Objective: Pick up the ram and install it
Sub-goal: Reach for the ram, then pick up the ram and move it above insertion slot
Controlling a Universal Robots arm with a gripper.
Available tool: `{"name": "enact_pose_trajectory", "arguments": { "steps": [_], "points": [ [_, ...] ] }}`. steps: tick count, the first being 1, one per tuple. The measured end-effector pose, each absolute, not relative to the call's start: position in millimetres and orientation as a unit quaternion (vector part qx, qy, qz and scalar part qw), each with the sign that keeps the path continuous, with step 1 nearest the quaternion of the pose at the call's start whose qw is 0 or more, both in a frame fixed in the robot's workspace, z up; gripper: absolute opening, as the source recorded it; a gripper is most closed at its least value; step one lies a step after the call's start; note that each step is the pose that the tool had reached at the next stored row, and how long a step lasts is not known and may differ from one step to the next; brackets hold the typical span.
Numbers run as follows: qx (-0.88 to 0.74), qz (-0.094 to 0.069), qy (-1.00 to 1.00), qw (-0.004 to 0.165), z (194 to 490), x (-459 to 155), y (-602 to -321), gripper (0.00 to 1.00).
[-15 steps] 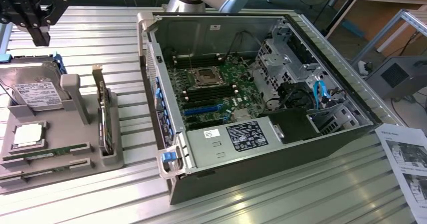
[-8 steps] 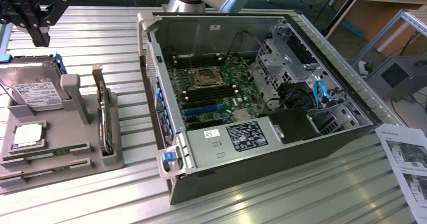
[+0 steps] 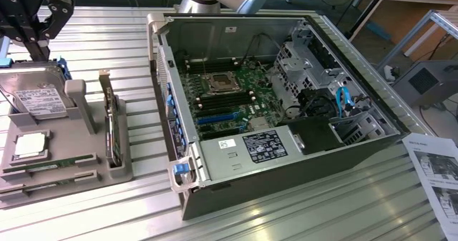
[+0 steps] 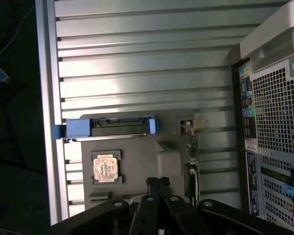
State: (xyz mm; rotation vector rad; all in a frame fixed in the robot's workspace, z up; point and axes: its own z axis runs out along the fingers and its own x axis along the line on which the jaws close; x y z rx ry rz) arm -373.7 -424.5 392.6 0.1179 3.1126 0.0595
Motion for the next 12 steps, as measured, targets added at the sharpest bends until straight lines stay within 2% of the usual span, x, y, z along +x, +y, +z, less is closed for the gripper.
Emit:
{"name": "enact_pose_trajectory", "arguments": {
  "steps": [12],
  "points": [
    [0.038,0.019,0.999,0.013,393,-376,-437,0.11]
  ]
}}
